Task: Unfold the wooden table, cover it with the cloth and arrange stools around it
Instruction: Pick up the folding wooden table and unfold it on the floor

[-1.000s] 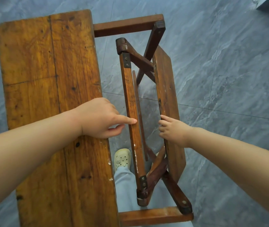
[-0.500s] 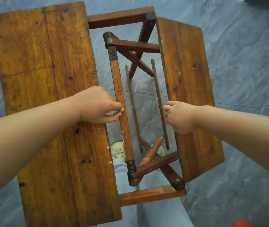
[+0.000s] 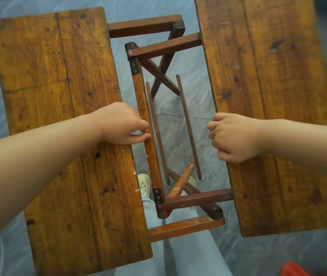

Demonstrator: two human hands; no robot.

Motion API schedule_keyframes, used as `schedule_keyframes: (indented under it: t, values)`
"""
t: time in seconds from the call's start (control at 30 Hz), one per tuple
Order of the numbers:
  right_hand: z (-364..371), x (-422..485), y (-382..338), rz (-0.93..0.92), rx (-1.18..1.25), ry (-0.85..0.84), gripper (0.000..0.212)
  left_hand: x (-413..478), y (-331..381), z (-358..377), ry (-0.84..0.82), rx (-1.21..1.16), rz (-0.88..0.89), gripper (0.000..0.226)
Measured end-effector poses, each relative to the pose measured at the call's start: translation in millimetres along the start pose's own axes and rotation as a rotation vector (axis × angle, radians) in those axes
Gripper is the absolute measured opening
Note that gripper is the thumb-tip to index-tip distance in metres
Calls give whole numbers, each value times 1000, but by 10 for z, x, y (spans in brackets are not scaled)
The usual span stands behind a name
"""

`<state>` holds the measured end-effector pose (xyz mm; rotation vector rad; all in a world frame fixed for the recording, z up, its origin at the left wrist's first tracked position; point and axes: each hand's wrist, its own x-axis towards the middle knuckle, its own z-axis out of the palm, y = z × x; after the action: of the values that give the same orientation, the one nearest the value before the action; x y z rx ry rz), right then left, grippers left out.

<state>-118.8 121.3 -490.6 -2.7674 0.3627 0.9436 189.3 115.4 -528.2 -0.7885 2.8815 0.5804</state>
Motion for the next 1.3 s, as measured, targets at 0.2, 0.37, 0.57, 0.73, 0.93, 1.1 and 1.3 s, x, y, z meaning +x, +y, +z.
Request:
schedule_keyframes:
  t: [0.2, 0.37, 0.57, 0.73, 0.93, 1.1, 1.3]
  values:
    - [-47, 19, -29, 37, 16, 136, 45, 151, -30, -17, -58, 64, 42, 60]
    - [-40, 135, -103, 42, -30, 259, 43, 312, -55, -20, -109, 101, 90, 53]
    - [98, 245, -129, 40, 26, 276, 43, 445, -128, 62, -134, 158, 97, 62]
    - [247, 333, -53, 83, 32, 317, 45, 535, -253, 97, -116, 199, 108, 65]
    - [348, 369, 147, 84, 35, 343, 51, 678, -342, 43, -121, 205, 102, 63]
    - [398, 288, 175, 62, 78, 305, 50, 789, -279, 47, -166, 216, 82, 67]
    - [428, 501, 38, -18, 115, 253, 48, 1005, -107, 191, -188, 214, 90, 72]
